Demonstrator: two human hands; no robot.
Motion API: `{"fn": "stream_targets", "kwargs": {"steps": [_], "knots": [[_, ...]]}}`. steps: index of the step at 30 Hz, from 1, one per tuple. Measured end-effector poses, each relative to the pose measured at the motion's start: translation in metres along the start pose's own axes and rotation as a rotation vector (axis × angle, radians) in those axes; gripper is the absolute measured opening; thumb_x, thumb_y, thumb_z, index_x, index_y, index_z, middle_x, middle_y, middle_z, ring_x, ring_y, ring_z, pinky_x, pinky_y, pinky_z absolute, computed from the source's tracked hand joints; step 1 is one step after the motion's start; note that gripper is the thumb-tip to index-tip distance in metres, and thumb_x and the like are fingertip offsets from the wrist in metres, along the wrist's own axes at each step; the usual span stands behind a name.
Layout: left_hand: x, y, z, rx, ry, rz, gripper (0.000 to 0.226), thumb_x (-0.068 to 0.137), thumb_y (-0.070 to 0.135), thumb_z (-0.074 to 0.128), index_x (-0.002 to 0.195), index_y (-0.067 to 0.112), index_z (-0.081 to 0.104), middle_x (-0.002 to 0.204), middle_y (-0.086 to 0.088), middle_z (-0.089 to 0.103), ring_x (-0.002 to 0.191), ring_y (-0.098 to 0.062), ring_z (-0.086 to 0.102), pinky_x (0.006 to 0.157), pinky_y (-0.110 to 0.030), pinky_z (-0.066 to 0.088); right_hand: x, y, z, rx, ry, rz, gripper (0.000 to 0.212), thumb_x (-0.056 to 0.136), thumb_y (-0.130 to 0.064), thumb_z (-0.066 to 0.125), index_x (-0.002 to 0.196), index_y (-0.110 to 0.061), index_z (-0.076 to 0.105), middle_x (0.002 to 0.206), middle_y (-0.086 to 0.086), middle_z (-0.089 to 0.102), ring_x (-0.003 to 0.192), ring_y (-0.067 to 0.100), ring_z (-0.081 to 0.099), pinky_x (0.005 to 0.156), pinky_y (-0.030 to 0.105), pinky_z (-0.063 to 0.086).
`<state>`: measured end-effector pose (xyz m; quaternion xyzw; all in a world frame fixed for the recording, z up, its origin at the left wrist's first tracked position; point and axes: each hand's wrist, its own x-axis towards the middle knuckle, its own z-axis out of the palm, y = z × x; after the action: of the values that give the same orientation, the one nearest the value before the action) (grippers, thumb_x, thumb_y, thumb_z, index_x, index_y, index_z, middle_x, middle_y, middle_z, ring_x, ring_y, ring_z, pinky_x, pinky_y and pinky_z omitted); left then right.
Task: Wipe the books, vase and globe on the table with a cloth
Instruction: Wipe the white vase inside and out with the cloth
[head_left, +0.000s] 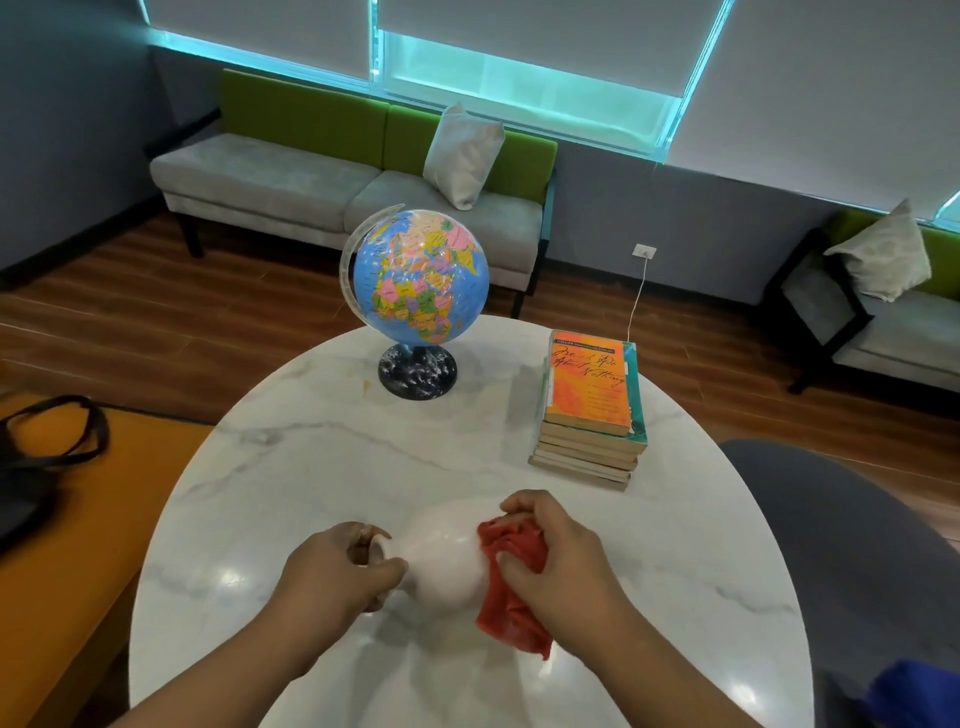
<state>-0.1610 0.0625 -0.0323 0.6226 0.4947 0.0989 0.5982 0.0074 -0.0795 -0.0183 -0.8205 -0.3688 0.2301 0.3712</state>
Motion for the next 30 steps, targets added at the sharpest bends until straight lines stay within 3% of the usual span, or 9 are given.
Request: {"fn": "stream_targets", "kwargs": {"steps": [4,7,11,15,18,21,24,26,30], "knots": [[-0.003,0.0,0.0,0.013,0.011,-0.004,0.02,0.073,0.01,0.076,0.091,0.015,0.069,0.073,-0.004,0.072,0.062,-0.021,0.066,0.076,-0.044,0.059,0.012,0.016,-0.015,0.099,0.207,0.178,0.035,0.079,-0.008,0.066,0.097,-0.036,0.056,0.093,-0.013,0.066,0.092,0.007,0.063,0.075,0.021,0.051],[-0.006,0.002,0.003,0.025,0.031,0.004,0.022,0.071,0.01,0.077,0.091,0.016,0.068,0.074,-0.004,0.072,0.062,-0.023,0.067,0.074,-0.043,0.06,0.007,0.012,-0.009,0.037,0.23,0.156,0.035,0.08,-0.01,0.066,0.099,-0.037,0.054,0.094,-0.014,0.064,0.093,0.009,0.061,0.078,0.023,0.049],[-0.008,0.008,0.007,0.062,0.025,0.037,0.027,0.066,0.018,0.078,0.091,0.018,0.067,0.067,-0.002,0.068,0.057,-0.019,0.064,0.071,-0.045,0.06,-0.012,-0.015,0.014,-0.032,0.088,-0.042,0.04,0.077,-0.017,0.065,0.098,-0.047,0.049,0.104,-0.012,0.06,0.097,0.001,0.058,0.084,0.019,0.048],[-0.009,0.011,0.01,0.159,0.023,0.089,0.03,0.067,0.023,0.081,0.092,0.024,0.065,0.075,0.003,0.069,0.063,-0.016,0.069,0.066,-0.03,0.059,-0.018,-0.027,0.018,-0.1,-0.162,-0.115,0.042,0.081,-0.029,0.062,0.112,-0.051,0.045,0.112,-0.016,0.053,0.101,-0.001,0.055,0.089,0.015,0.046],[-0.01,0.008,0.01,0.152,0.04,0.083,0.027,0.068,0.02,0.079,0.091,0.025,0.066,0.085,0.004,0.071,0.064,-0.019,0.069,0.06,-0.024,0.054,-0.013,-0.017,0.011,-0.028,-0.048,-0.08,0.044,0.076,-0.021,0.063,0.104,-0.051,0.049,0.107,-0.016,0.062,0.099,-0.002,0.058,0.088,0.016,0.047],[-0.01,0.001,0.008,0.157,0.036,0.082,0.024,0.071,0.02,0.077,0.091,0.026,0.065,0.088,0.006,0.071,0.064,-0.016,0.069,0.058,-0.018,0.05,-0.009,0.002,-0.004,0.098,0.123,0.077,0.047,0.075,-0.001,0.063,0.095,-0.042,0.055,0.09,-0.014,0.068,0.086,-0.002,0.062,0.071,0.005,0.044],[-0.009,-0.001,0.008,0.161,0.043,0.086,0.021,0.074,0.02,0.075,0.09,0.028,0.065,0.087,0.009,0.071,0.067,-0.014,0.069,0.057,-0.016,0.048,-0.009,0.019,-0.013,0.199,0.219,0.202,0.042,0.077,0.003,0.061,0.097,-0.033,0.056,0.089,-0.01,0.069,0.086,0.006,0.065,0.07,0.015,0.05],[-0.009,-0.001,0.008,0.172,0.046,0.098,0.021,0.074,0.02,0.075,0.09,0.028,0.065,0.089,0.009,0.071,0.072,-0.012,0.068,0.06,-0.017,0.048,-0.012,0.021,-0.012,0.207,0.239,0.212,0.041,0.078,0.002,0.063,0.098,-0.033,0.056,0.09,-0.01,0.069,0.087,0.006,0.065,0.074,0.019,0.052],[-0.008,-0.003,0.009,0.2,0.035,0.121,0.024,0.072,0.021,0.077,0.091,0.029,0.065,0.088,0.008,0.07,0.074,-0.007,0.068,0.061,-0.017,0.048,-0.018,0.013,-0.005,0.196,0.12,0.144,0.043,0.079,-0.001,0.067,0.101,-0.037,0.056,0.087,-0.016,0.068,0.085,-0.004,0.061,0.072,0.01,0.049]]}}
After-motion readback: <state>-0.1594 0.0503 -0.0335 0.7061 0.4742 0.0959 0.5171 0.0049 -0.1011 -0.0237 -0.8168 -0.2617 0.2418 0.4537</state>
